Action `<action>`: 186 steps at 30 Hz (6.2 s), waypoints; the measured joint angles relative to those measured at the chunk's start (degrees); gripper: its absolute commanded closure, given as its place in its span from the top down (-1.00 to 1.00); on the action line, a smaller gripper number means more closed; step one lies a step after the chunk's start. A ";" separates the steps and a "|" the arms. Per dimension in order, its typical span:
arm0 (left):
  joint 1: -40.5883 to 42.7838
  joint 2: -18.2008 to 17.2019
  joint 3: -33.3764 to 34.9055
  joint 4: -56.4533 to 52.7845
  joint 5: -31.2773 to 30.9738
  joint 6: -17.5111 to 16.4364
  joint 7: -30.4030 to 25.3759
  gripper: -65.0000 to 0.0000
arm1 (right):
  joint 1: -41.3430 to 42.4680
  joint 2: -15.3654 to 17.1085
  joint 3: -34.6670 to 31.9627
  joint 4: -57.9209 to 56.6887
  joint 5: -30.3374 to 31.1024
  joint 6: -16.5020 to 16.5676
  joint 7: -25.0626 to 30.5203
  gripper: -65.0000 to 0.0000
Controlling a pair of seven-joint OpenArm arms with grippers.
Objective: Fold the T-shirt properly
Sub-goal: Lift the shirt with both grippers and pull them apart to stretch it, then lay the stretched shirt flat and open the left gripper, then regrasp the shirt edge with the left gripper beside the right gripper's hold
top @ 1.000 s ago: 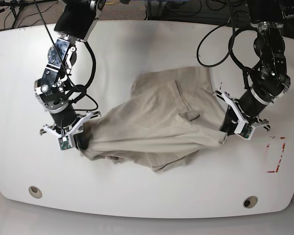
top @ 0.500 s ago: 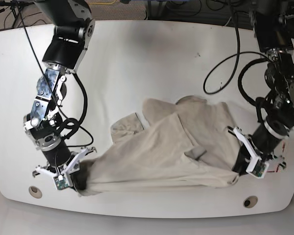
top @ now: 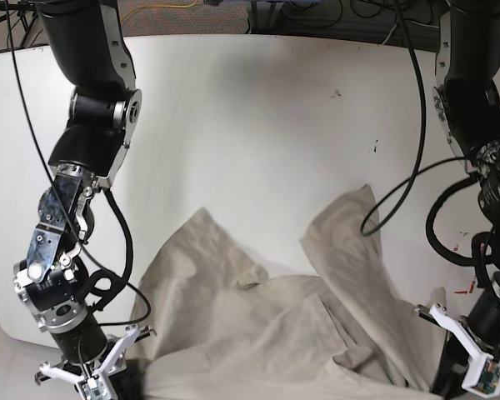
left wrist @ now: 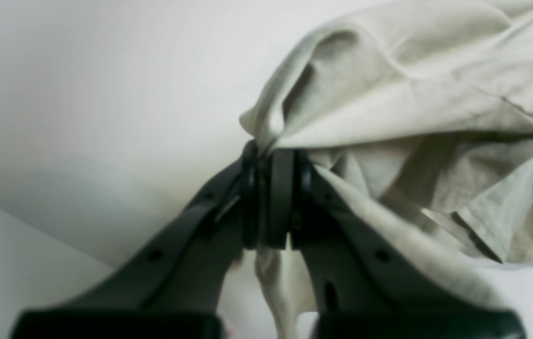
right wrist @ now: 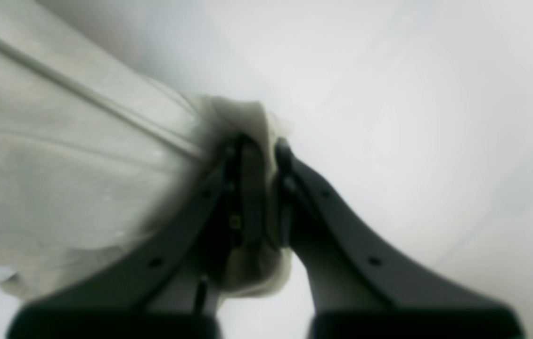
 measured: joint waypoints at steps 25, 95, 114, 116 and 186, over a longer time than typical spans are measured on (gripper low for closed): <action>-3.15 -2.60 -4.13 0.55 -0.96 -1.62 4.59 -1.00 | -2.08 2.78 -1.64 10.93 0.63 2.21 -9.29 -1.00; 68.32 0.13 -21.49 3.69 -4.50 -4.46 4.39 -0.43 | -64.61 -7.54 10.34 16.13 3.78 2.08 -4.87 -1.00; 63.87 1.55 -29.46 3.50 -6.43 -4.33 4.90 0.49 | -65.92 -7.54 11.10 16.20 3.76 2.03 -4.87 -1.00; 61.99 1.57 -31.65 3.28 -8.26 -4.55 4.72 0.49 | -65.79 -7.54 10.95 16.20 3.76 2.05 -4.90 -1.00; 39.08 -2.08 -24.46 -41.44 -1.64 -4.48 -5.99 -1.00 | -63.78 -9.14 10.95 16.35 3.98 2.08 -4.87 -1.00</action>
